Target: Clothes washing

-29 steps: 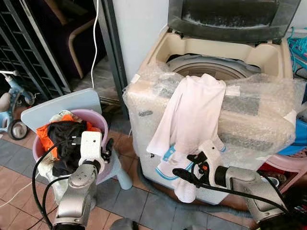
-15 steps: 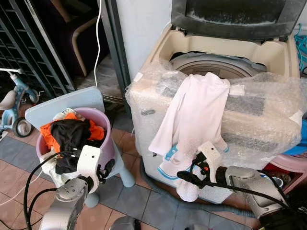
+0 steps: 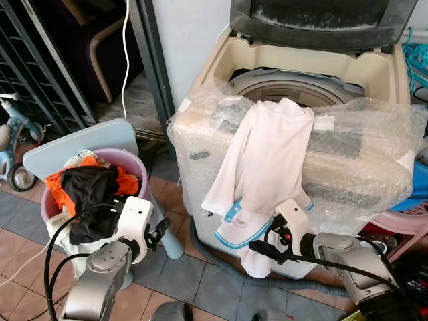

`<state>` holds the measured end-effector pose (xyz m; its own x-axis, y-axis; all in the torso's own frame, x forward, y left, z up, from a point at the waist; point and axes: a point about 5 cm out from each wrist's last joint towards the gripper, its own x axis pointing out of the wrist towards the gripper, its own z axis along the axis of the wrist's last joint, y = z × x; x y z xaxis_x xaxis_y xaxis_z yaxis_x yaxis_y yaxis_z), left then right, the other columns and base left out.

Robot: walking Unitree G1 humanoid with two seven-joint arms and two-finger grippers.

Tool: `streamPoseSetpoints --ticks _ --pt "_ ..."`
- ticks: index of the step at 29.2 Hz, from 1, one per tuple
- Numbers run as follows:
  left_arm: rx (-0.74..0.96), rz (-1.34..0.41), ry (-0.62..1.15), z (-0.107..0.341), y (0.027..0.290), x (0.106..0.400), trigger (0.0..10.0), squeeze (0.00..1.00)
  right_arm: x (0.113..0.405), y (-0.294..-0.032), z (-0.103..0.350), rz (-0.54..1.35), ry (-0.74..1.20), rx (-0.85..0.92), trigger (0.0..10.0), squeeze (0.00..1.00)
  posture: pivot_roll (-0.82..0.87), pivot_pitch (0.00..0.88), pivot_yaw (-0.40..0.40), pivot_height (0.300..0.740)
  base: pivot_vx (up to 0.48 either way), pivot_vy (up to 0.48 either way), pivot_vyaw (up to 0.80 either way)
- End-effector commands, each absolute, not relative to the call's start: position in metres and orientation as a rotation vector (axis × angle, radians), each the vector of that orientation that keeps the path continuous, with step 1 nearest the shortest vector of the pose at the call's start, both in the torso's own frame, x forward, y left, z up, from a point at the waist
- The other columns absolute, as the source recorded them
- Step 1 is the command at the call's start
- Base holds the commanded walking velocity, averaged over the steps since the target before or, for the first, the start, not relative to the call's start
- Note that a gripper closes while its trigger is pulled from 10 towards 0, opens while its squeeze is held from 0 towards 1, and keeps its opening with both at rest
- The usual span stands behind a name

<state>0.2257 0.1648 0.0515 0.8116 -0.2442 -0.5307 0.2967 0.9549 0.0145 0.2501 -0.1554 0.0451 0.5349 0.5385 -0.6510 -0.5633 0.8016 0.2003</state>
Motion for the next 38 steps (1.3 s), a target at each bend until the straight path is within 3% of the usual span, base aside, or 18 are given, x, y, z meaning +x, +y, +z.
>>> streamPoseSetpoints --ticks 1,3,5,6,22,38 --pt "0.103 -0.274 0.544 0.055 0.167 0.227 10.0 0.00 0.263 -0.154 0.045 0.535 0.728 -0.027 10.0 0.00 -0.02 0.108 0.067 0.740 0.000 0.000 0.00" --pt "0.103 -0.275 0.544 0.055 0.166 0.227 10.0 0.00 0.265 -0.153 0.044 0.514 0.722 -0.024 10.0 0.00 -0.02 0.108 0.067 0.740 0.000 0.000 0.00" --pt "0.101 -0.277 0.543 0.055 0.165 0.228 10.0 0.00 0.269 -0.150 0.044 0.475 0.711 -0.006 1.7 0.00 -0.02 0.104 0.064 0.740 0.000 0.000 0.00" --pt "0.100 -0.278 0.541 0.055 0.163 0.228 10.0 0.00 0.270 -0.146 0.045 0.465 0.706 0.006 0.0 0.00 -0.02 0.104 0.064 0.740 0.000 0.000 0.00" --pt "0.087 -0.287 0.526 0.054 0.152 0.235 10.0 0.00 0.279 -0.113 0.038 0.392 0.649 0.031 0.0 0.00 -0.03 0.071 0.054 0.740 0.000 0.000 0.00" --pt "0.097 -0.296 0.521 0.051 0.147 0.240 10.0 0.00 0.292 -0.117 0.035 0.294 0.604 0.171 0.0 0.00 -0.03 0.042 0.055 0.740 0.000 0.000 0.00"
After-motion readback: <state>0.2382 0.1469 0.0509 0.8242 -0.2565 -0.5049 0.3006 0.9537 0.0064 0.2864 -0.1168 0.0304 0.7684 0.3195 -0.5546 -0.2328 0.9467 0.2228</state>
